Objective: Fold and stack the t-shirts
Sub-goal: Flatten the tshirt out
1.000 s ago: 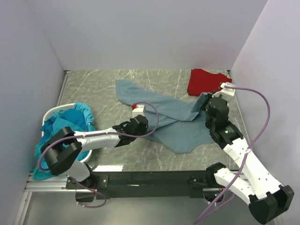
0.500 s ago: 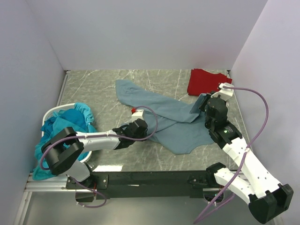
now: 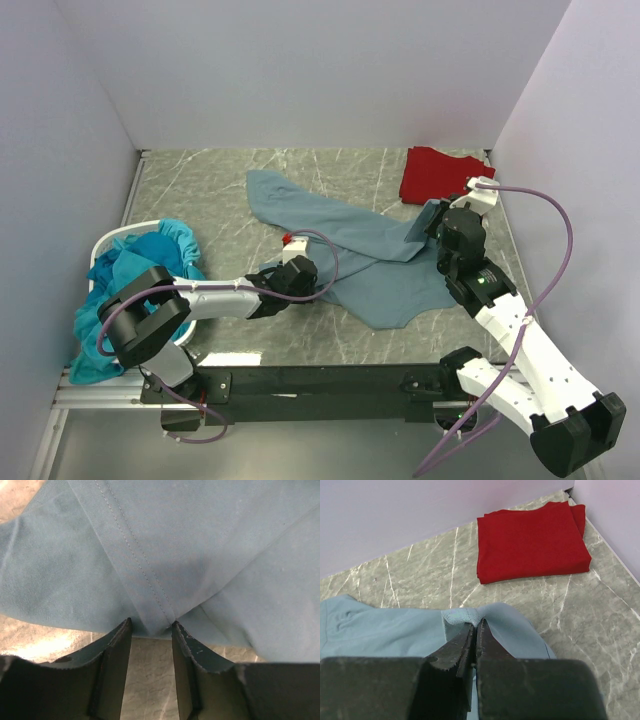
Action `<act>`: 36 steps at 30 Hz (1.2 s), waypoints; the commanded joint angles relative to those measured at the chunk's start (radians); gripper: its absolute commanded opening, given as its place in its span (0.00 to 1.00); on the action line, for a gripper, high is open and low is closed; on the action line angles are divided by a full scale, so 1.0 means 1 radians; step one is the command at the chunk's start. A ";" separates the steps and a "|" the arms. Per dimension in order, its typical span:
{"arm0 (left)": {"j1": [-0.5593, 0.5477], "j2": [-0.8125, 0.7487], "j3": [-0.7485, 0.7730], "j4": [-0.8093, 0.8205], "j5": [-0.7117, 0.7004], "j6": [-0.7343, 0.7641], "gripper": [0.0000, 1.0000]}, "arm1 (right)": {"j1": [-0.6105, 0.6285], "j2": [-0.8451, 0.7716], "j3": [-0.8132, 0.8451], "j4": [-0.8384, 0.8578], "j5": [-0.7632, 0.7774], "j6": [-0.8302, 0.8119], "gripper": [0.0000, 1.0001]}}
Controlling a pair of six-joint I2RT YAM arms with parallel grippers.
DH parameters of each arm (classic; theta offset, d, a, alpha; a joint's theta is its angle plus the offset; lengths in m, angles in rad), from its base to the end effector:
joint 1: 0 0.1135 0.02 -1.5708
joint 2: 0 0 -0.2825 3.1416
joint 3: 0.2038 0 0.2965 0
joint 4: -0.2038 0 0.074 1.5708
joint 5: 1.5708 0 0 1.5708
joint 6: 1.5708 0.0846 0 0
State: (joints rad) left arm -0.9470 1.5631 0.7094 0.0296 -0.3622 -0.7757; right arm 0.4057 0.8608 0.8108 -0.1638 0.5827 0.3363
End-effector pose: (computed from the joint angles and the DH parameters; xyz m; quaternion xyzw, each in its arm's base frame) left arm 0.2334 -0.2730 0.1042 0.0129 0.9181 -0.1630 0.3609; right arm 0.2666 0.0639 0.3425 0.1543 0.7515 0.0095 0.6413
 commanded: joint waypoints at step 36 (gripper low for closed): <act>0.276 0.012 0.163 0.093 -0.051 0.157 0.01 | -0.019 0.128 0.043 0.076 0.016 -0.022 0.00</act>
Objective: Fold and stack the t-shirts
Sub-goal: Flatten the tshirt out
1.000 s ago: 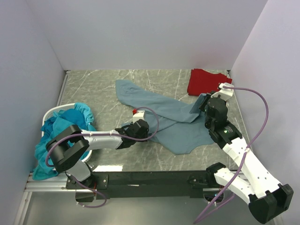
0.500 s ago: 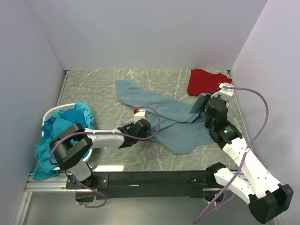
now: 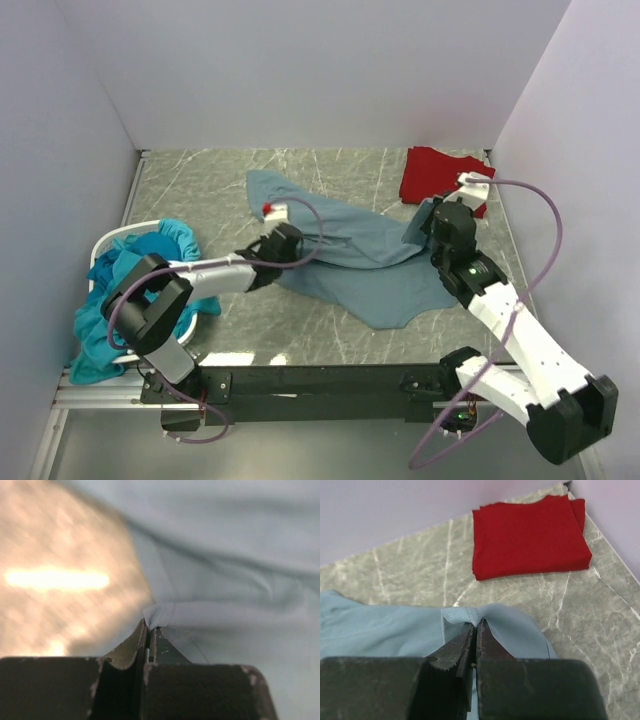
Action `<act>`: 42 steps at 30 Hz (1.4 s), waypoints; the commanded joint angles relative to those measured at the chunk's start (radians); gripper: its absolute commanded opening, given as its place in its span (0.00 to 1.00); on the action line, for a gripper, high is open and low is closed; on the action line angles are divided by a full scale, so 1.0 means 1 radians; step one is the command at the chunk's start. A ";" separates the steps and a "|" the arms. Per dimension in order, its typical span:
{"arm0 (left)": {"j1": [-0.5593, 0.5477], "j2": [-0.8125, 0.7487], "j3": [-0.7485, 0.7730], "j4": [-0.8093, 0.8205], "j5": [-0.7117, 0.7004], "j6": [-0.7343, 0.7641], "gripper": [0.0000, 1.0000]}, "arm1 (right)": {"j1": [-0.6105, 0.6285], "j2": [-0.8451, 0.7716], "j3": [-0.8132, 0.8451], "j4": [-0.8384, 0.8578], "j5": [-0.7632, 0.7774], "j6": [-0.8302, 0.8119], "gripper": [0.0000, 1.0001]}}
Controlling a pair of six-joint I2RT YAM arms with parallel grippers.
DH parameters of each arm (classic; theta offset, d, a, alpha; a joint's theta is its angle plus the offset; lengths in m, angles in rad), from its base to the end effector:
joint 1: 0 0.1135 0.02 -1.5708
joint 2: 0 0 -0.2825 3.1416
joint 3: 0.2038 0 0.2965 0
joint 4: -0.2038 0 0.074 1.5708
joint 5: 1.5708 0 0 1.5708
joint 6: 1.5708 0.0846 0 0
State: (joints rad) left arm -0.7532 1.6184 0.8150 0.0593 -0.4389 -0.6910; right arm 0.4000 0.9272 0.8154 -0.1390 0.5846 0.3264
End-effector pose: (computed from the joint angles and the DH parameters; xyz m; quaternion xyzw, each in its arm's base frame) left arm 0.3084 -0.2398 0.1264 -0.0596 0.8961 -0.1095 0.4260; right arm 0.2814 0.0683 0.3308 0.1487 0.7625 -0.0042 0.6297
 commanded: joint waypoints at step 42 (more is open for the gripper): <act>0.302 -0.457 0.673 -0.167 0.006 0.398 0.00 | -0.082 0.116 0.927 -0.087 -0.186 -0.319 0.00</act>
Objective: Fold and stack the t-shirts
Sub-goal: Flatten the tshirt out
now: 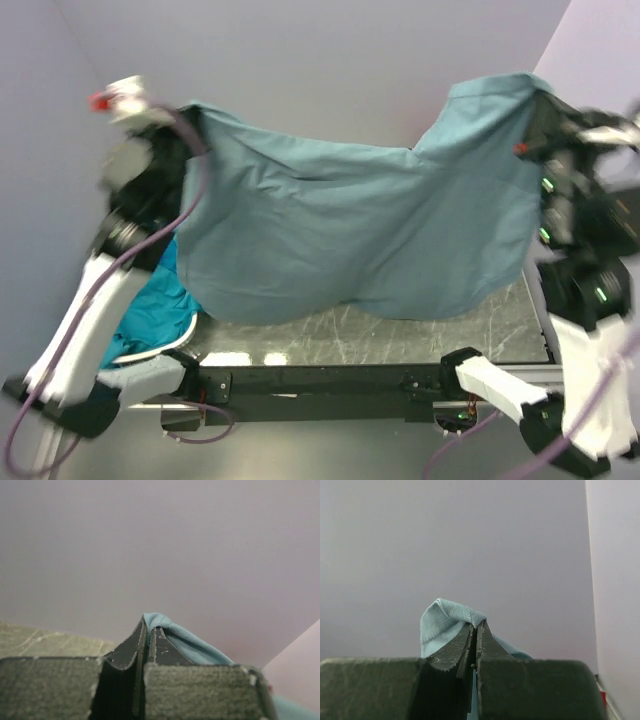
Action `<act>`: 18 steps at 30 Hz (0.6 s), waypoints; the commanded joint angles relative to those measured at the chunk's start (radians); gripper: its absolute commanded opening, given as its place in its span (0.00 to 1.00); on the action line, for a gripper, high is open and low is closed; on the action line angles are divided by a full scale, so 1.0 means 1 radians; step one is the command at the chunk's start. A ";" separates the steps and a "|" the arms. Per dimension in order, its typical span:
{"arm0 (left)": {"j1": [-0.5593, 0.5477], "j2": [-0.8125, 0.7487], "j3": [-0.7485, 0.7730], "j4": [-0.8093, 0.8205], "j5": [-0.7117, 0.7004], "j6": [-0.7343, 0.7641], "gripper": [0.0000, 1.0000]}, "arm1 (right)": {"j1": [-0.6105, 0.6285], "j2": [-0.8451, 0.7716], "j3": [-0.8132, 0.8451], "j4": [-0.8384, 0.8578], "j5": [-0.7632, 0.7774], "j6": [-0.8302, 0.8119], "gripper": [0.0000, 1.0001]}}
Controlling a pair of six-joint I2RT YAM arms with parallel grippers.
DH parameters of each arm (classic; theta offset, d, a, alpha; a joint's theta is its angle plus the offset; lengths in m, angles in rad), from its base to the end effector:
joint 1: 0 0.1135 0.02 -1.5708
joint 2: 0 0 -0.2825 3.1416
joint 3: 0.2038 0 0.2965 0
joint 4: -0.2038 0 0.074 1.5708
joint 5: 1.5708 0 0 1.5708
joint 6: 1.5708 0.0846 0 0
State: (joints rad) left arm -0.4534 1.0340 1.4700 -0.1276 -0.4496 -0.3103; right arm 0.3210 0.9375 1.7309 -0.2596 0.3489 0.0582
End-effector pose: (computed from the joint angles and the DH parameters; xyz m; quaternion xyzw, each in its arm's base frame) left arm 0.2467 -0.0793 0.5789 -0.1384 0.5867 -0.1712 0.7793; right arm 0.1475 0.0186 0.6684 0.0855 0.5036 0.0767 0.8563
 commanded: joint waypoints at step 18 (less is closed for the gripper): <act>0.087 0.215 0.026 0.045 0.097 -0.035 0.00 | -0.074 0.432 0.231 0.014 0.045 -0.112 0.00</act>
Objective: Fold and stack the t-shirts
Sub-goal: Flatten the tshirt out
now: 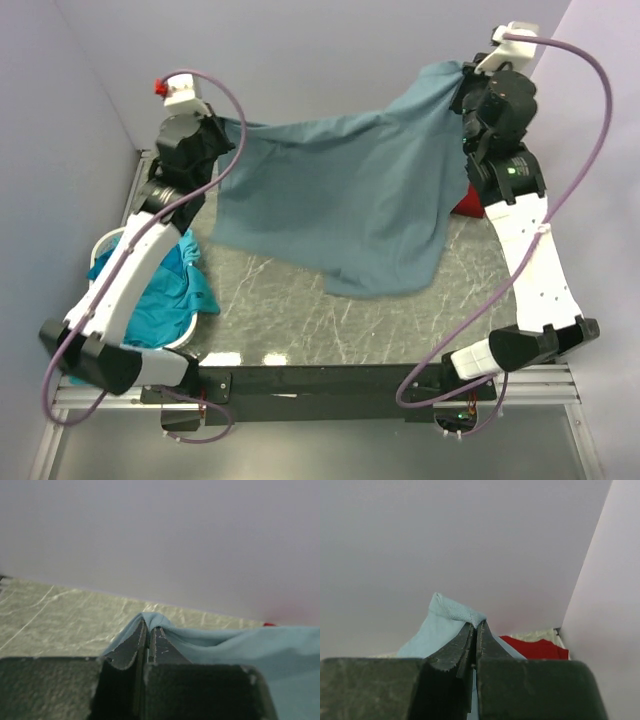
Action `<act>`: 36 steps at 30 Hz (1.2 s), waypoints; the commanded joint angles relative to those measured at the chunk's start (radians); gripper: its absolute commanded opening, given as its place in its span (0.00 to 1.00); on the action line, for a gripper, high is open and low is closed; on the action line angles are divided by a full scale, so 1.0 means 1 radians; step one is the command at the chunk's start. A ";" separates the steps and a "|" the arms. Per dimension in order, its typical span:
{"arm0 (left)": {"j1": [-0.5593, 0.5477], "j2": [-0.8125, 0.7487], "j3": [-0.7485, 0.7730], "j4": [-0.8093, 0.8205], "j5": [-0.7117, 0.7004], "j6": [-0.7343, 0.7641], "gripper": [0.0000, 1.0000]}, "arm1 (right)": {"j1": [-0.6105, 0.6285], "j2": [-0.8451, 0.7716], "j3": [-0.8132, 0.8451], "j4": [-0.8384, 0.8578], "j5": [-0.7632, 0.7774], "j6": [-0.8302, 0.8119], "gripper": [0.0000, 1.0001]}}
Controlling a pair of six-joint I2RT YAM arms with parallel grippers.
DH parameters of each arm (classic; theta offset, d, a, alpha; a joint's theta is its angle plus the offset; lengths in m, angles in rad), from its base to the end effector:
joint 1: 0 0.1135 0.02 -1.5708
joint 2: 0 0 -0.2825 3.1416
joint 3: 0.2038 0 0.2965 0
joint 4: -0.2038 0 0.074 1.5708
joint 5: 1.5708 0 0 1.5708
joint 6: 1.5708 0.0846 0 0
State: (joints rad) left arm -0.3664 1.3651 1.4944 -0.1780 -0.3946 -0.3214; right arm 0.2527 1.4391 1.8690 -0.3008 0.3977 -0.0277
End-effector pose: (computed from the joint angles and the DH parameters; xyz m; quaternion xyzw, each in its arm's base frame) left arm 0.3799 -0.1109 0.4796 -0.1192 0.7129 -0.0944 0.6846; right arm 0.3689 0.0614 0.5887 0.0565 0.6614 -0.0469 0.7464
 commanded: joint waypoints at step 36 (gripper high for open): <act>0.000 -0.536 -0.199 0.254 0.114 0.048 0.00 | -0.004 -0.197 0.247 0.124 -0.102 -0.155 0.00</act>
State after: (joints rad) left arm -0.3698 0.7033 1.3502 -0.0204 -0.2432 -0.2890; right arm 0.2527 1.1461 2.2086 -0.2901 0.2401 -0.1558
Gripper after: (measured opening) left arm 0.026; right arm 0.026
